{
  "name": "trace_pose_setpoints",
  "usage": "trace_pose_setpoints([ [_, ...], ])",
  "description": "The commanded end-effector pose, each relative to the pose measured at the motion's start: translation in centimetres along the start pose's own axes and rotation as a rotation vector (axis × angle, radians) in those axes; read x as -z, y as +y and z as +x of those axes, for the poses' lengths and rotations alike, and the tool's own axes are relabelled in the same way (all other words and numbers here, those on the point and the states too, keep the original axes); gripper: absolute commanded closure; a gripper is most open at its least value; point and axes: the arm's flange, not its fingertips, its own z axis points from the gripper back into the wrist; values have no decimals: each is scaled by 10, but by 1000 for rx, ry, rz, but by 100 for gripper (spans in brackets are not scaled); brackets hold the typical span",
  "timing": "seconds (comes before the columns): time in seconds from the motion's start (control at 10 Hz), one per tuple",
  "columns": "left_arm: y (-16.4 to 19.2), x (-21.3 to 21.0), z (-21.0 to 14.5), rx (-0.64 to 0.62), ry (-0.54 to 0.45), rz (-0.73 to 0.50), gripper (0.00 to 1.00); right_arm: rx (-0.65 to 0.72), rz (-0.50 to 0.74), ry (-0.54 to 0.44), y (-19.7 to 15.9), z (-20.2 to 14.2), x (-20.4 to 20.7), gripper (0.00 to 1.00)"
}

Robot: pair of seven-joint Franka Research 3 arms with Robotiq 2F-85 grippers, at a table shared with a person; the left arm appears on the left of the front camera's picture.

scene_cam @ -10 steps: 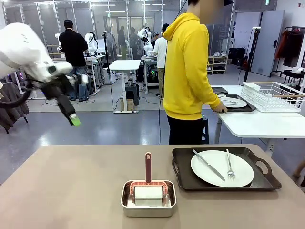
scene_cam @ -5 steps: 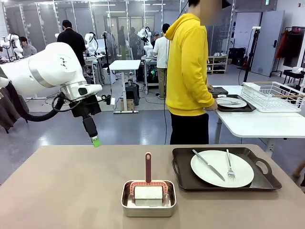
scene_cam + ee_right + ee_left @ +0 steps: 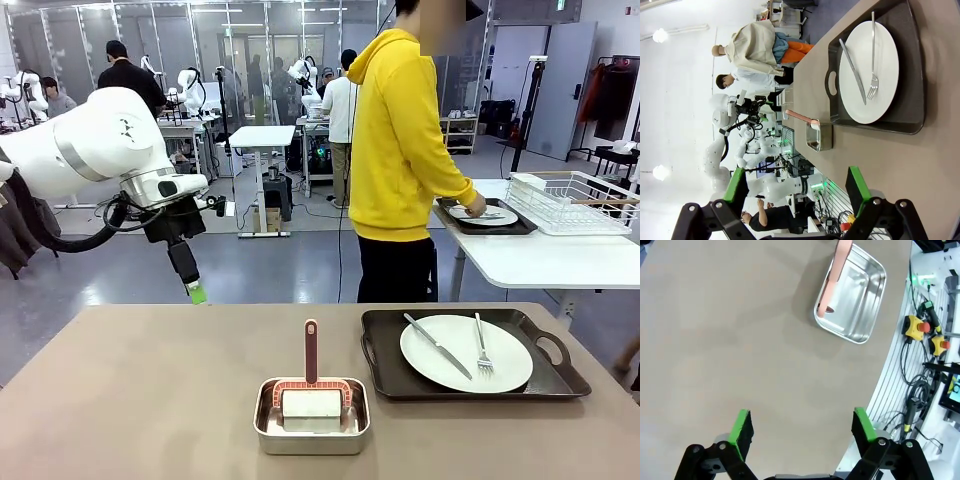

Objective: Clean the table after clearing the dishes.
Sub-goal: When the left (or right) Handle tray is removed, use the left hand (or right hand) to clean the left (or right) side of the table with the Lint Roller.

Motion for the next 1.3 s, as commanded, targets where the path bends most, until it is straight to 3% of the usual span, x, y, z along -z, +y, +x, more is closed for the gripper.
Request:
trace_pose_setpoints([
  [0.0,0,0,0,0,0,0,0,-6,5,0,3,-2,-1,0],
  [0.1,-9,16,17,125,28,107,0,-6,5,0,3,-2,-1,0],
  [0.2,-12,26,36,200,31,138,0,-6,5,0,3,-2,-1,0],
  [0.5,-18,51,87,294,86,153,0,-6,5,0,3,-2,-1,0],
  [0.9,-32,75,153,338,198,79,0,-6,5,0,3,-2,-1,0],
  [1.2,-41,93,178,360,222,-5,0,-6,5,0,3,-2,-1,0],
])
